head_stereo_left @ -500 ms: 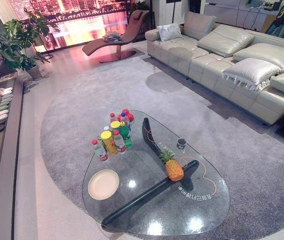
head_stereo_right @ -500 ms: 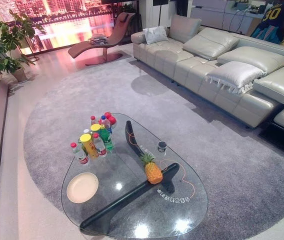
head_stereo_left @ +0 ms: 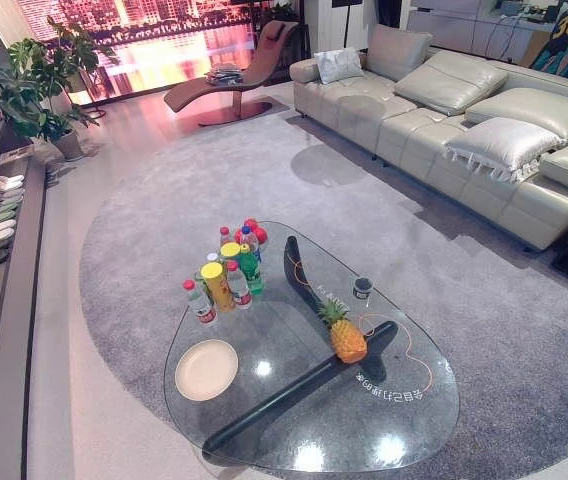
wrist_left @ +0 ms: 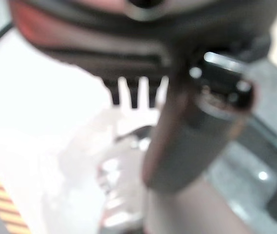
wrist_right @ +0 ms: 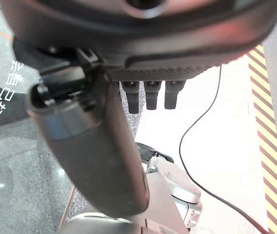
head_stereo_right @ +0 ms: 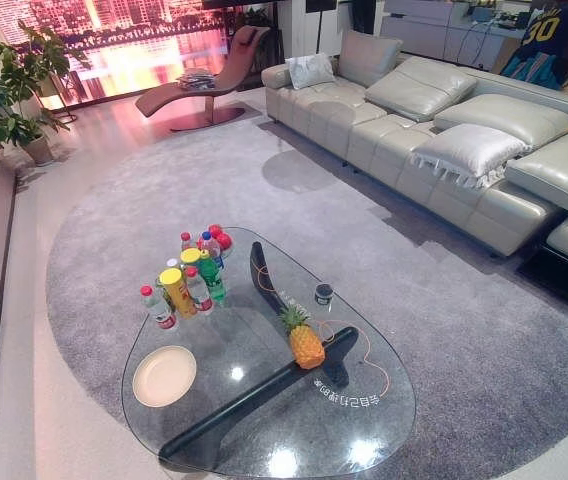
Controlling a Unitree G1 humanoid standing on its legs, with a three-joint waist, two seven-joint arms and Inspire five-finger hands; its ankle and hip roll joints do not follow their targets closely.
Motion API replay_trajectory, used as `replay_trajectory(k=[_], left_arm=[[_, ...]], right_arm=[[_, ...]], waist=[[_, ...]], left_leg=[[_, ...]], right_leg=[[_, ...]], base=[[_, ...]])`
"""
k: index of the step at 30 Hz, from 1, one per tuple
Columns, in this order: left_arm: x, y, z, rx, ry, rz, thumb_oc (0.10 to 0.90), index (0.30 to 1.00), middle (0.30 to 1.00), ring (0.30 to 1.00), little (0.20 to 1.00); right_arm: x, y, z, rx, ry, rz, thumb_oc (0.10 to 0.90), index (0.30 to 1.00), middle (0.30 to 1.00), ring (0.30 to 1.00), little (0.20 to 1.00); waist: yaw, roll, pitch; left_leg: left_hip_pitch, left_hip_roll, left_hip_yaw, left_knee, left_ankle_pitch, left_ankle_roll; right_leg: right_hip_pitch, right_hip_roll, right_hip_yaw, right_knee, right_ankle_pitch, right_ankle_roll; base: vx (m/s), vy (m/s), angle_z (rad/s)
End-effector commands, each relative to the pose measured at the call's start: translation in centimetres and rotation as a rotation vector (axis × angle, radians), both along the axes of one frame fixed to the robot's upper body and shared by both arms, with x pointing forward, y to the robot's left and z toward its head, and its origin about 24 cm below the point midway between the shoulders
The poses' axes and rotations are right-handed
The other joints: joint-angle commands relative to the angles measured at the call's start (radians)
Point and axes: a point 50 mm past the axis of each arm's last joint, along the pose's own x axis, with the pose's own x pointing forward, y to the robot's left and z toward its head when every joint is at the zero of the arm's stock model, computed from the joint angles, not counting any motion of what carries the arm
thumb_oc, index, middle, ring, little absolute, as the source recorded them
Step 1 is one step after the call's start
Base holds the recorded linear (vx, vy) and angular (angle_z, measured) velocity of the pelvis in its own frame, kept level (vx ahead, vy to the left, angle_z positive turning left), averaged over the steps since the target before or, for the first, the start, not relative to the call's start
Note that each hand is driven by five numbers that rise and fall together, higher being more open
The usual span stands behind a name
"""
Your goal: Pick up the fruit to the plate
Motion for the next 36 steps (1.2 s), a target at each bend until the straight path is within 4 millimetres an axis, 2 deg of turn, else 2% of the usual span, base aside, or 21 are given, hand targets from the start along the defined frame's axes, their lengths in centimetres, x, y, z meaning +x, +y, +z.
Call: replay_trajectory(k=[1, 14, 23, 28, 36], left_arm=[[4.7, -0.9, 0.7, -0.025, -0.117, -0.043, 0.800, 0.900, 0.900, 0.900, 0.900], [4.1, -0.1, 0.7, 0.028, -0.085, -0.007, 0.800, 0.900, 0.900, 0.900, 0.900], [3.7, -0.2, 0.6, 0.030, -0.076, 0.009, 0.800, 0.900, 0.900, 0.900, 0.900], [4.2, -0.3, 0.7, 0.030, -0.090, 0.039, 0.800, 0.900, 0.900, 0.900, 0.900], [7.4, -0.7, 1.6, -0.002, -0.201, 0.064, 0.800, 0.900, 0.900, 0.900, 0.900]], right_arm=[[1.9, -0.8, 0.6, -0.037, -0.025, -0.011, 0.800, 0.900, 0.900, 0.900, 0.900], [1.3, -1.1, 0.6, -0.054, -0.018, -0.044, 0.800, 0.900, 0.900, 0.900, 0.900], [1.3, -1.4, 0.7, -0.057, -0.017, -0.049, 0.800, 0.900, 0.900, 0.900, 0.900], [1.8, -1.7, 1.0, -0.070, -0.024, -0.053, 0.800, 0.900, 0.900, 0.900, 0.900], [5.0, -1.7, 1.8, -0.084, -0.130, -0.063, 0.800, 0.900, 0.900, 0.900, 0.900]], waist=[[0.005, -0.026, 0.051], [0.006, -0.030, 0.047], [0.012, -0.028, 0.078], [0.009, -0.018, 0.128], [0.004, 0.004, 0.276]], left_leg=[[0.033, 0.005, 0.030, 0.000, -0.073, -0.005], [0.039, 0.006, 0.026, 0.000, -0.074, -0.006], [0.016, 0.004, 0.022, 0.000, -0.063, -0.005], [-0.042, 0.002, 0.011, 0.000, -0.042, -0.001], [-0.200, -0.027, -0.034, 0.000, 0.008, 0.016]], right_leg=[[-0.018, -0.013, -0.037, 0.005, 0.042, 0.007], [-0.011, -0.011, -0.039, 0.005, 0.041, 0.007], [-0.028, -0.010, -0.040, 0.005, 0.048, 0.007], [-0.083, -0.005, -0.033, 0.005, 0.063, -0.001], [-0.234, 0.015, -0.011, 0.013, 0.099, -0.027]], base=[[0.00, 0.000, 0.00], [0.00, 0.000, 0.00], [0.00, 0.000, 0.00], [-0.04, 0.006, 0.00], [-0.13, -0.006, 0.04]])
